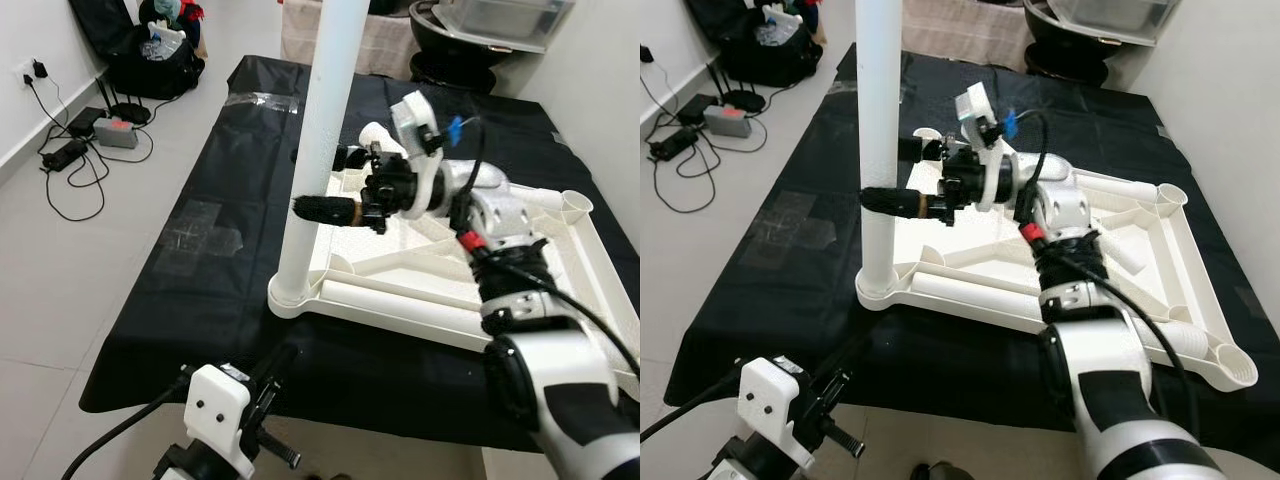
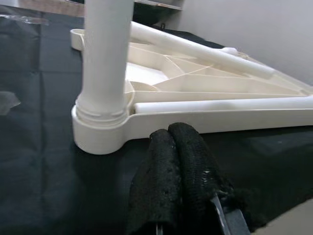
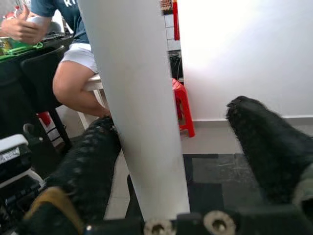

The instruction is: Building children table

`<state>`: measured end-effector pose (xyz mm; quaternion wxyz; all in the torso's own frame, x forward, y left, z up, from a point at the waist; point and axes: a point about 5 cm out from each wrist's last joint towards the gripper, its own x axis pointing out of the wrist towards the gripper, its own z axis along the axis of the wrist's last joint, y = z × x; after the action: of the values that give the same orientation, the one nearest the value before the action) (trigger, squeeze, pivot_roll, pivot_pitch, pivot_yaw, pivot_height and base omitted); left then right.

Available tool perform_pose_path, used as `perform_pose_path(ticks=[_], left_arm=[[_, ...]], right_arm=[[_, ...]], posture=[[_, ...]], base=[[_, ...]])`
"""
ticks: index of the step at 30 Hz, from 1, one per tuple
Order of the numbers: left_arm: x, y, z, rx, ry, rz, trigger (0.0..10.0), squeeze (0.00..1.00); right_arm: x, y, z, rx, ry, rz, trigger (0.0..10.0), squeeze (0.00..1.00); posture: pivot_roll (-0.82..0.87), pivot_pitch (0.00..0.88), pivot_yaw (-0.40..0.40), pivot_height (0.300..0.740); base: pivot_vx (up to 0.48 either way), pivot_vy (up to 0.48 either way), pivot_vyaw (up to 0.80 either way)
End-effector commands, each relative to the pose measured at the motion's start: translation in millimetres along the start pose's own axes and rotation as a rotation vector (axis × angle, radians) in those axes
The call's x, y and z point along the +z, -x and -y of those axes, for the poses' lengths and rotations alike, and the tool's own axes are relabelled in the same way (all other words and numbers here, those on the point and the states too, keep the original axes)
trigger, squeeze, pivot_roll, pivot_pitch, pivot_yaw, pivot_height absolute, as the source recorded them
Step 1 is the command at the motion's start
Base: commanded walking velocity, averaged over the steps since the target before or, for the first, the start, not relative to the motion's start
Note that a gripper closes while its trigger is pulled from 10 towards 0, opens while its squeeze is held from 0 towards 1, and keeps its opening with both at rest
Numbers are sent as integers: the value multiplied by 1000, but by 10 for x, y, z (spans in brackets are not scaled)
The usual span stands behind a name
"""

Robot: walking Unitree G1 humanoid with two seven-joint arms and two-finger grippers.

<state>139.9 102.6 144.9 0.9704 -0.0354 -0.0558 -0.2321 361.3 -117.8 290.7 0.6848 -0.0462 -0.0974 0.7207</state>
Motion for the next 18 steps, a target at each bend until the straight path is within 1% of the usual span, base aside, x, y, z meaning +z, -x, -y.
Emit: perform_pose_path(ticks=[1, 2, 6, 7, 8, 9, 10, 11, 12, 13, 14, 16, 17, 18], left_arm=[[-7, 31, 24, -10, -2, -26, 10000, 0], [6, 37, 24, -9, -2, -29, 10000, 0], [2, 32, 22, -8, -2, -30, 10000, 0], [-11, 12, 12, -6, -3, -31, 10000, 0], [-43, -38, -12, -7, -6, -28, 10000, 0], [-43, -38, -12, -7, -6, -28, 10000, 0], [-62, -68, -27, -8, -7, -27, 10000, 0], [-62, -68, -27, -8, -7, -27, 10000, 0], [-76, -90, -39, -9, -7, -26, 10000, 0], [-76, -90, -39, -9, -7, -26, 10000, 0], [-106, -127, -60, -8, -10, -24, 10000, 0], [-106, -127, -60, -8, -10, -24, 10000, 0], [-137, -169, -90, -7, -13, -24, 10000, 0], [-169, -218, -126, -7, -16, -24, 10000, 0]], right_arm=[[8, 45, 9, 10, -5, 34, 0, 0], [2, 65, 6, 5, -14, 64, 0, 0], [-12, 75, -11, 6, -13, 69, 0, 0], [-32, 96, -41, 6, -11, 75, 0, 0], [-87, 176, -118, -37, -2, 70, 0, 0], [-87, 176, -118, -37, -2, 70, 0, 0], [-119, 218, -156, -47, -1, 61, 0, 0], [-119, 218, -156, -47, -1, 61, 0, 0], [-141, 267, -204, -58, 0, 50, 0, 0], [-141, 267, -204, -58, 0, 50, 0, 0], [-169, 320, -277, -71, -3, 39, 0, 0], [-169, 320, -277, -71, -3, 39, 0, 0], [-209, 360, -336, -100, -3, 16, 0, 0], [-279, 396, -361, -188, -18, -10, 10000, 0]], posture=[[158, 222, -150, 740], [154, 217, -150, 740], [152, 212, -152, 740], [141, 195, -155, 740], [126, 169, -162, 740], [126, 169, -162, 740], [114, 152, -165, 740], [114, 152, -165, 740], [109, 146, -165, 740], [109, 146, -165, 740], [85, 112, -170, 740], [85, 112, -170, 740], [66, 88, -169, 740], [43, 64, -155, 740]], base=[[0, 0, 0], [0, 0, 0], [0, 0, 0], [0, 0, 0], [0, 0, 0], [0, 0, 0], [0, 0, 0], [0, 0, 0], [0, 0, 0], [0, 0, 0], [0, 0, 0], [0, 0, 0], [0, 0, 0], [0, 0, 0]])
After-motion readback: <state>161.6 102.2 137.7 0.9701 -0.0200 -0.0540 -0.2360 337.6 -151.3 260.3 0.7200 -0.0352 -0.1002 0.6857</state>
